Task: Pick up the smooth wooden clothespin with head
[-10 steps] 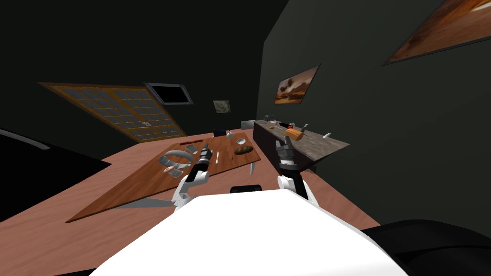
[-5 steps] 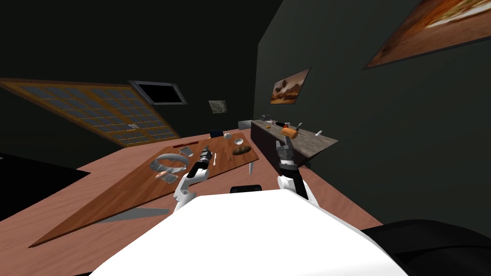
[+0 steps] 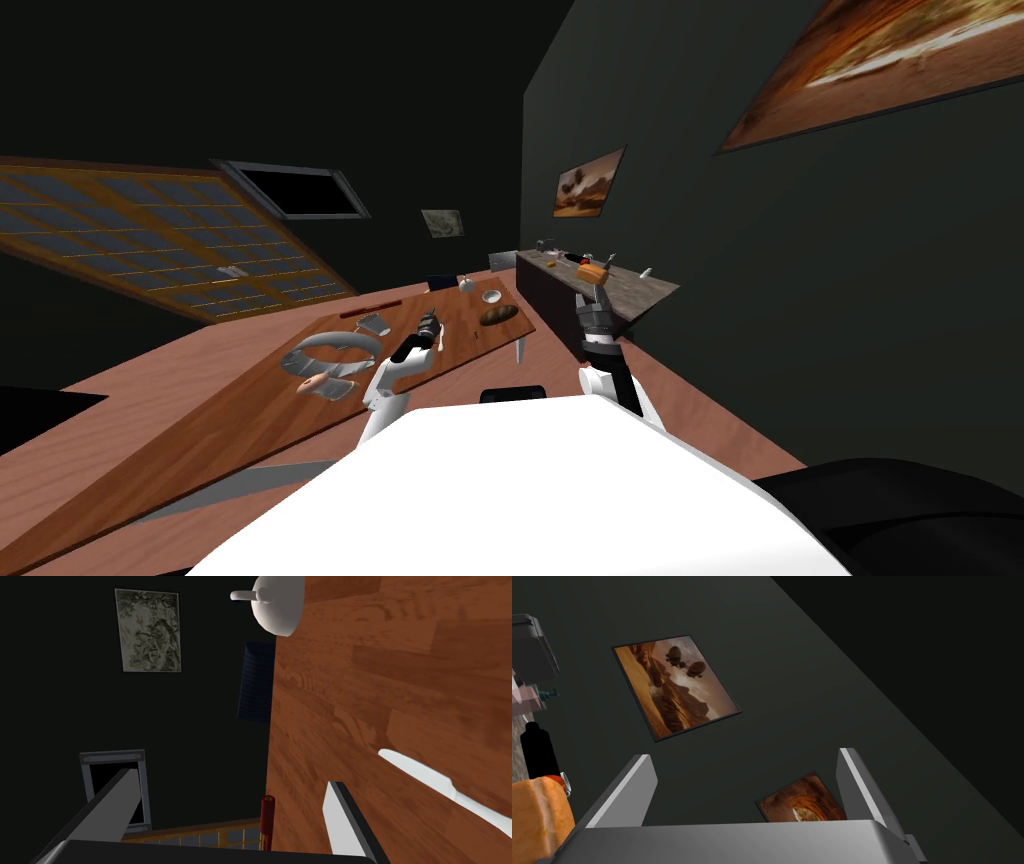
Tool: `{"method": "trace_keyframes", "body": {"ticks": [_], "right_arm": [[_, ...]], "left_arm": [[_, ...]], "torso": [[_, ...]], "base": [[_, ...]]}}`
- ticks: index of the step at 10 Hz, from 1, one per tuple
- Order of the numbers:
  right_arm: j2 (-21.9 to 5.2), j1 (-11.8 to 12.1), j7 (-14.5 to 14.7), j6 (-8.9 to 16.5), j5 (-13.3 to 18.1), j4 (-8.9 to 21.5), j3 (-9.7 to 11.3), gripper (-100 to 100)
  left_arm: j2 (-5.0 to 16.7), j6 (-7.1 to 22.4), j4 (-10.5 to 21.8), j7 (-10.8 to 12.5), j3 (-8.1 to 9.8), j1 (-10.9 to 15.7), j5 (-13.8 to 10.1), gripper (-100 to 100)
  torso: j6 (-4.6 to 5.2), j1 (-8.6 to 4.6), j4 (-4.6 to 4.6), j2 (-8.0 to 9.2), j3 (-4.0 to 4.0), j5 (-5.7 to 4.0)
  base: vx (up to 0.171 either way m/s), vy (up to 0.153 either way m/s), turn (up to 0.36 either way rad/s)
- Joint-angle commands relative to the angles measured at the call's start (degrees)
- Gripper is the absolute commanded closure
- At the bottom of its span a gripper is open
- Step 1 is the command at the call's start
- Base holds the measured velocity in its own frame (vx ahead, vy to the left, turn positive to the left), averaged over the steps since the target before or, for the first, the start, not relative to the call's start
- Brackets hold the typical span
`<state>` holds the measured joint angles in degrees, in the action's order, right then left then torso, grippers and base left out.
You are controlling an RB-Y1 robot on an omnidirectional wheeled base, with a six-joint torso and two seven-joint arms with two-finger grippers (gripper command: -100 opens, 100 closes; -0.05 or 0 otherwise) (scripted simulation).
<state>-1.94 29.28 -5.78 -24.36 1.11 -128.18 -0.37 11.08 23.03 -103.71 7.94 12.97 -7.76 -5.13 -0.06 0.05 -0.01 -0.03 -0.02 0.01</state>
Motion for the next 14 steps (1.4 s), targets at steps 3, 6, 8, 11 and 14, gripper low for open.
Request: {"method": "trace_keyframes", "body": {"ticks": [3, 6, 8, 11, 14], "right_arm": [[0.00, -0.01, 0.00, 0.00, 0.00, 0.00, 0.01, 0], [0.00, 0.00, 0.00, 0.00, 0.00, 0.00, 0.00, 0], [0.00, -0.01, 0.00, 0.00, 0.00, 0.00, 0.00, 0], [0.00, -0.01, 0.00, 0.00, 0.00, 0.00, 0.00, 0], [0.00, 0.00, 0.00, 0.00, 0.00, 0.00, 0.00, 0]], "left_arm": [[0.46, 6.01, 2.60, -0.19, 1.24, 2.06, -0.78, -100], [0.95, 10.29, 4.92, -0.34, 2.31, 3.73, -1.55, -100], [1.44, 13.47, 7.27, -0.50, 3.37, 5.41, -2.32, -100], [1.92, 18.03, 9.65, -0.65, 4.42, 7.07, -3.08, -100], [2.40, 22.08, 12.04, -0.81, 5.45, 8.73, -3.83, -100]], "torso": [[0.05, -0.03, 0.00, 0.00, 0.00, -0.01], [0.00, 0.00, 0.00, -0.01, 0.00, 0.00], [0.04, -0.02, 0.00, 0.00, 0.00, -0.01], [0.03, -0.04, 0.00, 0.00, 0.00, -0.01], [-0.02, 0.00, 0.00, 0.00, 0.00, 0.00]], "base": [[0.000, 0.007, -0.089], [0.001, 0.012, -0.098], [0.000, 0.009, -0.150], [-0.001, 0.007, -0.095], [-0.001, 0.011, -0.093]]}}
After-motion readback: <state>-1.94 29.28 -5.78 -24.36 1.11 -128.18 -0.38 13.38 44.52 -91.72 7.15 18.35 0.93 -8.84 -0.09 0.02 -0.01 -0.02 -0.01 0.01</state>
